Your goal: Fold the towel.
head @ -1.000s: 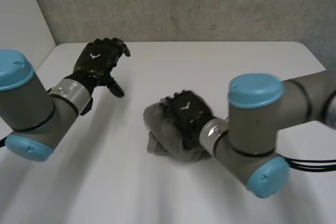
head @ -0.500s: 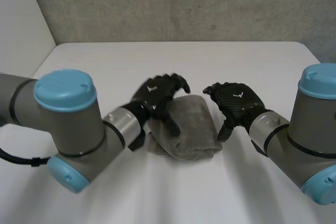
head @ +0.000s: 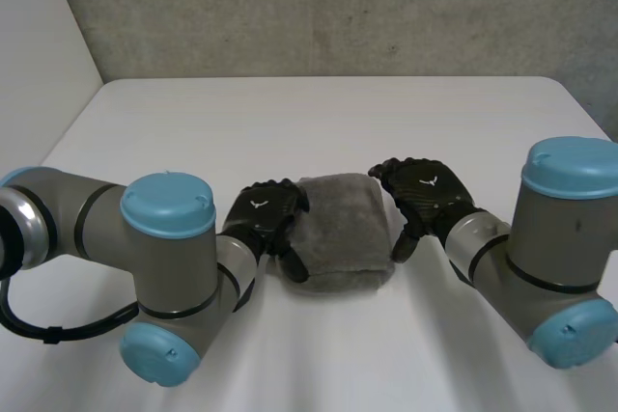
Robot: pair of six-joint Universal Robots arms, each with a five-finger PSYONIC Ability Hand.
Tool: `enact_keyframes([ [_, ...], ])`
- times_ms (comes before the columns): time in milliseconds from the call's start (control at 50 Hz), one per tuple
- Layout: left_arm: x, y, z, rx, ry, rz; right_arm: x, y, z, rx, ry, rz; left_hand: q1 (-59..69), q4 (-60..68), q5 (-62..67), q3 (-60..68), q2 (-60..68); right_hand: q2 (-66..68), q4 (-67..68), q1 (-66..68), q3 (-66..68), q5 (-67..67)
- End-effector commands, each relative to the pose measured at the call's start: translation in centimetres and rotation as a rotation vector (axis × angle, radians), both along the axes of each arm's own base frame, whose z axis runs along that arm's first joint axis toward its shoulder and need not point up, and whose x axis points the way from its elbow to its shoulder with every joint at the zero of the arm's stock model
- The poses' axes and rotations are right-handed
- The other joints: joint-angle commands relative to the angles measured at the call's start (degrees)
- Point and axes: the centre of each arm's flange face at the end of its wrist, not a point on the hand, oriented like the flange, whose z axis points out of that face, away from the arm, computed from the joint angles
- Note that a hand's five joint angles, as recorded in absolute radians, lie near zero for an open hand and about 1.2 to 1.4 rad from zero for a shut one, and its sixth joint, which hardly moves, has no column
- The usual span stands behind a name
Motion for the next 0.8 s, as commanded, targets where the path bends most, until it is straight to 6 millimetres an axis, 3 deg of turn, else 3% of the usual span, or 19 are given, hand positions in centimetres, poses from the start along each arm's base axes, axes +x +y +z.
enact_keyframes([
  [20,0.4,-0.3,-0.2,-0.003,-0.012,0.01,1.7,-1.0,-3.4,0.086,-0.017,0.001,-3.7,-3.9,-2.8,-3.6,-3.3,-3.9,-4.7,-3.6,-4.0,-3.8],
  [120,0.2,-1.0,-0.9,-0.044,-0.009,0.011,2.1,-1.6,-4.9,0.111,0.0,-0.015,-3.7,-3.9,-2.8,-3.6,-3.3,-3.9,-4.7,-3.6,-4.0,-3.8],
  [440,0.3,-1.0,-2.8,-0.029,-0.055,-0.003,2.0,-1.8,-4.8,0.107,0.004,-0.043,-3.7,-3.9,-2.8,-3.6,-3.3,-3.9,-4.7,-3.6,-4.0,-3.8],
  [580,0.5,-1.4,-2.4,-0.057,-0.08,-0.007,1.7,-1.8,-3.7,0.104,0.0,-0.051,-3.7,-3.9,-2.8,-3.6,-3.3,-3.9,-4.7,-3.6,-4.0,-3.8],
  [680,0.5,-2.2,0.1,-0.12,-0.061,-0.001,1.8,-1.7,-2.8,0.086,-0.01,-0.046,-3.7,-3.9,-2.8,-3.6,-3.3,-3.9,-4.7,-3.6,-4.0,-3.8],
  [720,0.3,-2.3,3.0,-0.189,-0.026,-0.001,1.8,-1.5,-1.1,0.063,-0.021,-0.045,-3.7,-3.9,-2.8,-3.6,-3.3,-3.9,-4.7,-3.6,-4.0,-3.8],
  [740,0.3,-2.3,3.0,-0.189,-0.026,-0.001,1.8,-1.5,-1.1,0.063,-0.021,-0.045,-3.7,-3.9,-2.8,-3.6,-3.3,-3.9,-4.7,-3.6,-4.0,-3.8],
  [760,0.3,-2.3,4.7,-0.225,-0.007,0.001,1.7,-1.4,0.4,0.04,-0.031,-0.047,-3.7,-3.9,-2.8,-3.6,-3.3,-3.9,-4.7,-3.6,-4.0,-3.8],
  [780,0.3,-2.3,4.7,-0.225,-0.006,0.001,1.5,-1.4,2.1,0.01,-0.05,-0.052,-3.7,-3.9,-2.8,-3.6,-3.3,-3.9,-4.7,-3.6,-4.0,-3.8],
  [800,0.4,-2.2,6.4,-0.261,0.017,0.003,1.5,-1.4,2.1,0.01,-0.05,-0.052,-3.7,-3.9,-2.8,-3.6,-3.3,-3.9,-4.7,-3.6,-4.0,-3.8],
])
